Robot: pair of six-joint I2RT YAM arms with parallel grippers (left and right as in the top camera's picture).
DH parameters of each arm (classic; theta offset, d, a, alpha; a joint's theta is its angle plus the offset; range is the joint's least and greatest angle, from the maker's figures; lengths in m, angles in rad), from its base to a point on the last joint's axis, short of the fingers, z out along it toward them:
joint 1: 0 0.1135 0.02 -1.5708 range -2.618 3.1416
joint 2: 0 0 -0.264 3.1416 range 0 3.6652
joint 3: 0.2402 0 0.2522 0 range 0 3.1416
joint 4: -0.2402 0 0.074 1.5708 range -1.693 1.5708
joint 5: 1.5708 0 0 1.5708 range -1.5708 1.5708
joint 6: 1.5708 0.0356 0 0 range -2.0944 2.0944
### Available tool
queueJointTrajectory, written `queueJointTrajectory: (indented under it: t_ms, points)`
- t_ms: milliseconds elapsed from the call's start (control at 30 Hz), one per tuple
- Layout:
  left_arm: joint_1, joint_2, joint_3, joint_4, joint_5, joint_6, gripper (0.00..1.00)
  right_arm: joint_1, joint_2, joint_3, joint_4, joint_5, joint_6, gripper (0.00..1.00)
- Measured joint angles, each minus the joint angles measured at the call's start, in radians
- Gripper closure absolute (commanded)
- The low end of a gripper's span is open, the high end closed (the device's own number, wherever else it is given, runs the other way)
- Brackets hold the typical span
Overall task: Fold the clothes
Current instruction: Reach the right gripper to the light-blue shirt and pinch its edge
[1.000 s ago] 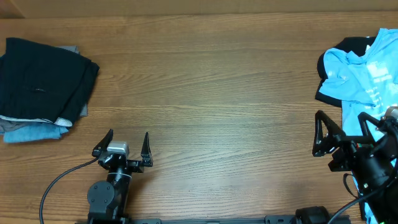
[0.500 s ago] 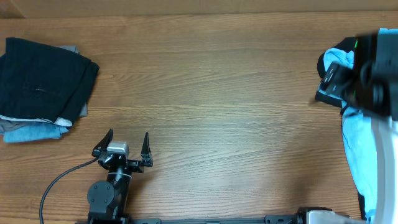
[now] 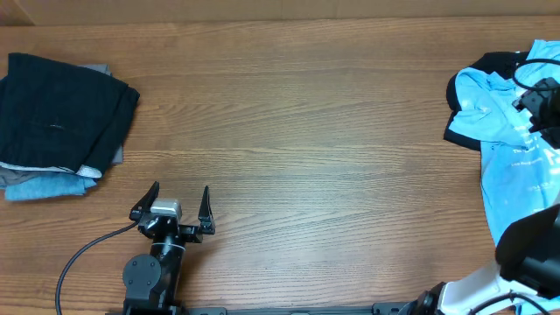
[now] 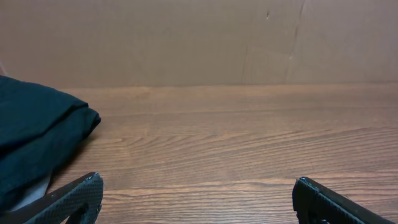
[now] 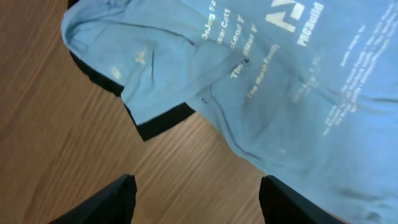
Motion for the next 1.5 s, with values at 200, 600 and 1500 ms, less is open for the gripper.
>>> queueJointTrajectory:
  t_ms: [200, 600, 1500]
  points:
    - [0.000, 0.000, 0.000, 0.000, 0.000, 0.000, 0.00, -0.065, 0.125, 0.003, 0.058, -0.070, 0.003, 0.35]
    - [0.000, 0.000, 0.000, 0.000, 0.000, 0.000, 0.00, -0.099, 0.309, 0.003, 0.204, -0.111, 0.052, 0.36]
    - [0.000, 0.000, 0.000, 0.000, 0.000, 0.000, 0.00, -0.153, 0.402, -0.058, 0.293, -0.158, 0.106, 0.77]
